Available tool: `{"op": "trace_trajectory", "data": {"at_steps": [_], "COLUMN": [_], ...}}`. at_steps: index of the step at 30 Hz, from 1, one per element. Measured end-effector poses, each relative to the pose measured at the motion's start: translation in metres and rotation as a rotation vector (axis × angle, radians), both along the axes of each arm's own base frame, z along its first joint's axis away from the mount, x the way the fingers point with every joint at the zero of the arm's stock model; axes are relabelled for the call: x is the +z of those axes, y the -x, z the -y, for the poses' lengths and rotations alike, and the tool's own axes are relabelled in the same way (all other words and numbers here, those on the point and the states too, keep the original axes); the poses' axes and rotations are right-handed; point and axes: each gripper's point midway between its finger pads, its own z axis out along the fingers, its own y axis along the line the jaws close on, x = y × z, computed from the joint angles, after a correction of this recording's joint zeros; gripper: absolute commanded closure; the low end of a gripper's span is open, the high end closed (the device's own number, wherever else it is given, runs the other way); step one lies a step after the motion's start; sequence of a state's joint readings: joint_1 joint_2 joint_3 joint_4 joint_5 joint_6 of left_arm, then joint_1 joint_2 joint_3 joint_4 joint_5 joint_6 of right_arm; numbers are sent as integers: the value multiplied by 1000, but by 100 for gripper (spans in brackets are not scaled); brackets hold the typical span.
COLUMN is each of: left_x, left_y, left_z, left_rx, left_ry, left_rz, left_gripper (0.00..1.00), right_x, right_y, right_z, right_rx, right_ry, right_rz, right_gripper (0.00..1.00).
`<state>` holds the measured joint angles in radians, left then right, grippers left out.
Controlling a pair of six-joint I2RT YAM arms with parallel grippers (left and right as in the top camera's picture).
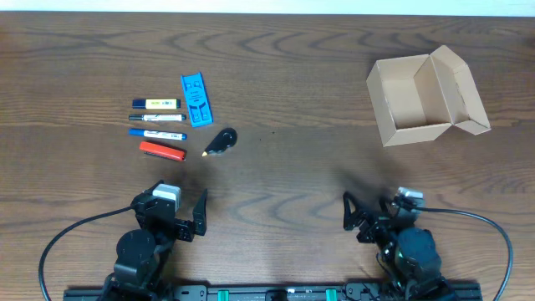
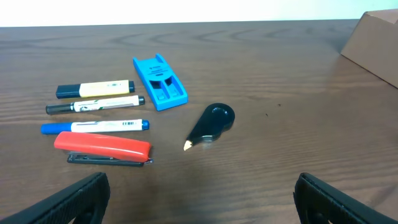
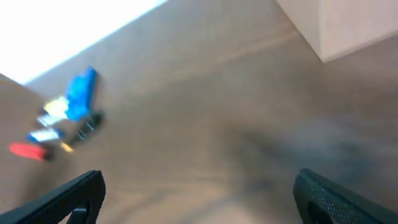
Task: Pack container
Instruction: 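Reach the right gripper into the cardboard box and grip its wall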
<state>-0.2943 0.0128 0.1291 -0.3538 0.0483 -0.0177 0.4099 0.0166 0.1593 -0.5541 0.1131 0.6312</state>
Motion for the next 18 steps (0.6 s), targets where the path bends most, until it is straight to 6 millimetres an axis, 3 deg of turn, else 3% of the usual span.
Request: {"op": "trace_trajectory", "data": {"at_steps": [4,6,11,18], "left_x": [0,0,0,0], "left_y": [0,0,0,0], "left_z": [0,0,0,0], "left_rx": [0,0,0,1], "left_ry": [0,0,0,0], "left_rz": [0,0,0,2], "left_gripper": [5,5,5,5], "right_x": [36,40,32,66], "right_y": [-12,-13,-22,-46], "right_z": [-5,-5,10,49], "right_rx": [-6,-11,-98,-313], "right_ry": [-79,-88,-56,-31], "right_rz": [138,149,46,-162], "right_gripper": [1,1,1,1]}}
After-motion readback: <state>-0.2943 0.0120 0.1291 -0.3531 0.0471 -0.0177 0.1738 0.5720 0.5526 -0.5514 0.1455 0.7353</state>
